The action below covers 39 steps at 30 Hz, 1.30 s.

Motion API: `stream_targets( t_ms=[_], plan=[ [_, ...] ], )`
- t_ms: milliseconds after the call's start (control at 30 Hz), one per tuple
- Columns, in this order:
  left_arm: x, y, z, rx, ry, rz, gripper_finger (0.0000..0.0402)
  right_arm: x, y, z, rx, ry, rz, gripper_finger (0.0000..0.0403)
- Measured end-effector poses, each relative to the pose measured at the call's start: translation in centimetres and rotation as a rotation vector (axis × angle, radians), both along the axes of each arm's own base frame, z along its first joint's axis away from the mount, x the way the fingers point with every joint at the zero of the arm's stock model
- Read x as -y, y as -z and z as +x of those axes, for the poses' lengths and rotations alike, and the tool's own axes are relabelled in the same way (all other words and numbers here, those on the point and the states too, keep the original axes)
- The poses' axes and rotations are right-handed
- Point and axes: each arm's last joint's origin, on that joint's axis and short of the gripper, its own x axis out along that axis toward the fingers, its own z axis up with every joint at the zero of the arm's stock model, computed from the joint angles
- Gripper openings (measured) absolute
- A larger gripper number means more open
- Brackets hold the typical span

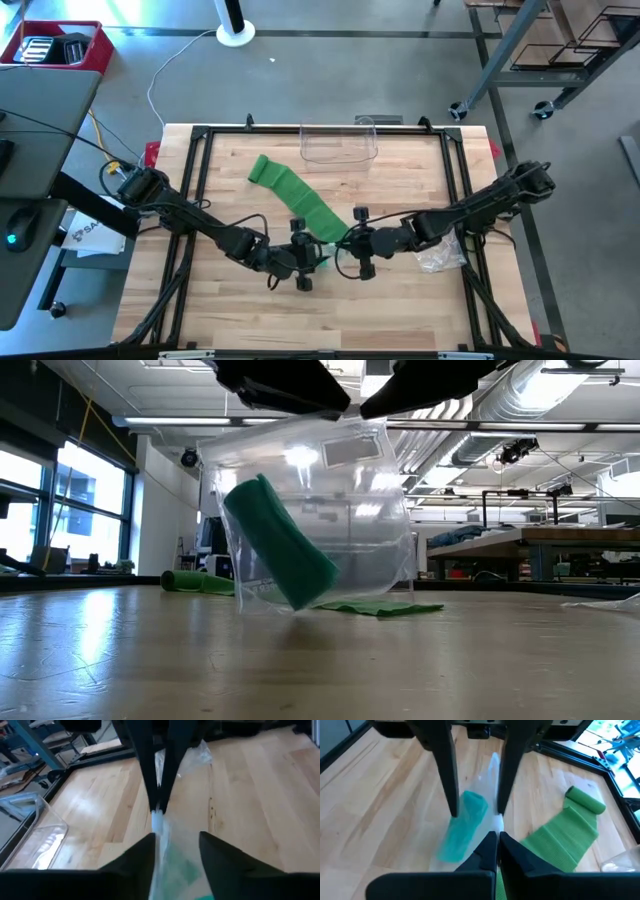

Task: Roll bandage
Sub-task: Close the left zip bag

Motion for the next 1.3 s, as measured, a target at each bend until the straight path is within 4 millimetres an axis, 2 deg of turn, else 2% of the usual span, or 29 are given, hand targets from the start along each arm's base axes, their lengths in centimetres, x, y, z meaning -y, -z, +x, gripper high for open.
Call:
stream_targets(
  t_ms=[133,267,867,1067,1300],
  plan=[
    [0.0,0.6,0.8,0.043,-0.053,0.04,0.0177,0.0,-0.1,0.0,0.006,0.0,0.002,0.0001],
    [0.2,1.6,1.6,0.068,-0.063,0.113,0.0168,-0.2,-0.1,0.0,0.005,-0.005,0.002,0.0],
    [1.4,1.5,0.8,0.047,-0.068,0.193,0.0012,-0.4,0.0,-0.3,-0.009,-0.013,0.001,0.0],
    [1.8,0.3,-0.6,0.038,-0.078,0.157,0.0026,-0.5,-1.1,-1.0,0.009,-0.009,0.021,0.0],
    [1.9,0.2,-2.8,-0.064,-0.107,0.132,0.0033,-0.2,-2.4,-2.4,0.007,-0.011,0.024,0.0001]
  ],
)
